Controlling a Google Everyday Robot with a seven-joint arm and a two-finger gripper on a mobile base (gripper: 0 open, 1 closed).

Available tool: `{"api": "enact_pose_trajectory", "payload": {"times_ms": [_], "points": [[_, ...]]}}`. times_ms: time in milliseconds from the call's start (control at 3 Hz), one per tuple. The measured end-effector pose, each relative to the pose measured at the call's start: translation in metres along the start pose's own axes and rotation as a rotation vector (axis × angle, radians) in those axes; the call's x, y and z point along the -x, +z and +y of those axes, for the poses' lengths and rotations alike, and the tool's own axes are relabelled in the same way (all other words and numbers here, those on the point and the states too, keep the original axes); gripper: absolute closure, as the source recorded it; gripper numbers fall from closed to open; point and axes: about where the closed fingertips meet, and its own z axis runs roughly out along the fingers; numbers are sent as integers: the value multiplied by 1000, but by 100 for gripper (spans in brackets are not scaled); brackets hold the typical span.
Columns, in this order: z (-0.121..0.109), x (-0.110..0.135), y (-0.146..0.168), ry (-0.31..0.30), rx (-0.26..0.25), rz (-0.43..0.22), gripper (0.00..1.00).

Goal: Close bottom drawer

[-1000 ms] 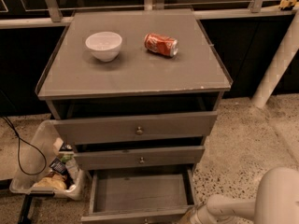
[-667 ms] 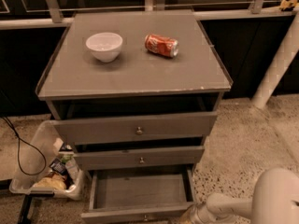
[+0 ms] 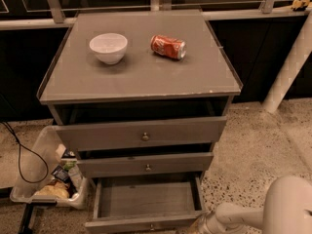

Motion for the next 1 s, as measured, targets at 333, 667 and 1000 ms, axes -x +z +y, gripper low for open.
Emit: {"api": "enact_pose_trajectory", "payload": {"times_ms": [333, 667, 1000], "points": [[0, 0, 0, 0, 0, 0, 15], [-1, 0, 2, 12, 14, -9, 0], [-16, 26, 11, -41, 26, -68, 0]]}}
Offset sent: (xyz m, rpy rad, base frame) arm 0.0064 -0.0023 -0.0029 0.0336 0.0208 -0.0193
